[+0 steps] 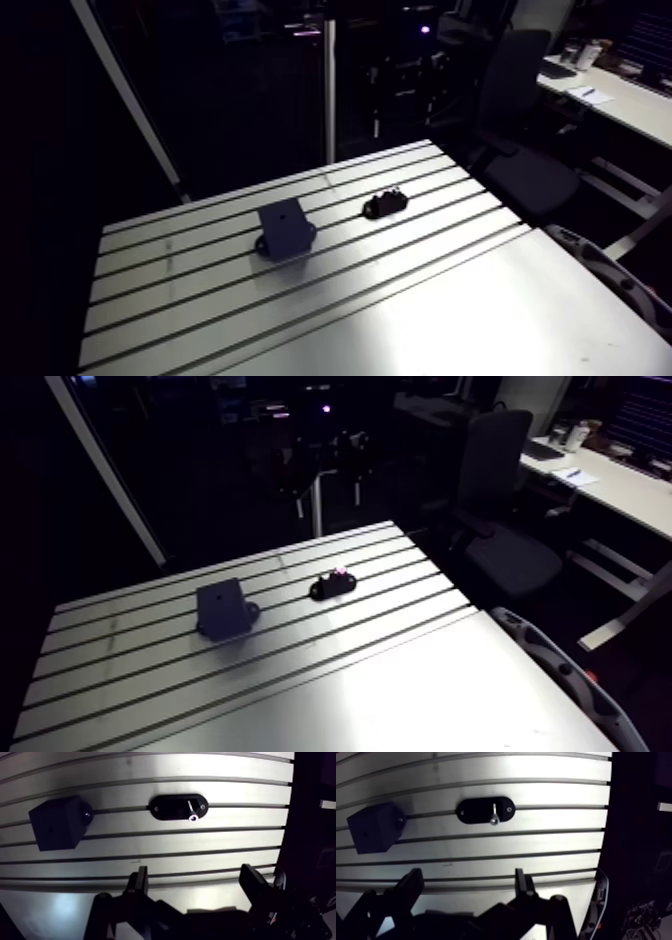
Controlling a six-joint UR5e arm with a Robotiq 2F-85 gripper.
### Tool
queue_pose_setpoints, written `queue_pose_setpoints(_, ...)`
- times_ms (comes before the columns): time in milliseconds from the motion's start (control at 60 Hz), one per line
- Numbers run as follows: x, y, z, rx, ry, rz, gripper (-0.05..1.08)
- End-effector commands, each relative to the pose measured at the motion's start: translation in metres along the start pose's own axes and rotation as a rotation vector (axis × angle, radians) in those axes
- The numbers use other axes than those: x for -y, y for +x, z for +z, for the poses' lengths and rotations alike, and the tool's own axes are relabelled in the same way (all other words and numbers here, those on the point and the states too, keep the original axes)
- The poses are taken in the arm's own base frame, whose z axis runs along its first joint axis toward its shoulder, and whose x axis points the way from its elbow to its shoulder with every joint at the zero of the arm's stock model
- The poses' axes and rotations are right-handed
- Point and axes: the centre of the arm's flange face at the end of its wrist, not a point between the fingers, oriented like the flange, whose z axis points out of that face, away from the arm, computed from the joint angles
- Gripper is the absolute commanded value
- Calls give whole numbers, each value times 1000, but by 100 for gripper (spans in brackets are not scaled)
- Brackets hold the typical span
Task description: Pick up the M10 bolt and insert it into the hole until fully seated.
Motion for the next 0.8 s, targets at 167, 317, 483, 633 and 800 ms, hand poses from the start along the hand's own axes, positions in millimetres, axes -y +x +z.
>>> queue_pose_setpoints(167,-18,4,34,8,6,2,1)
queue_pose_setpoints(317,-23,8,46,14,13,7,1)
queue_pose_setpoints(483,-21,7,54,26,20,8,1)
queue_pose_setpoints(633,-21,9,68,33,27,9,1)
queue_pose_setpoints(800,-24,13,76,-3,16,12,2)
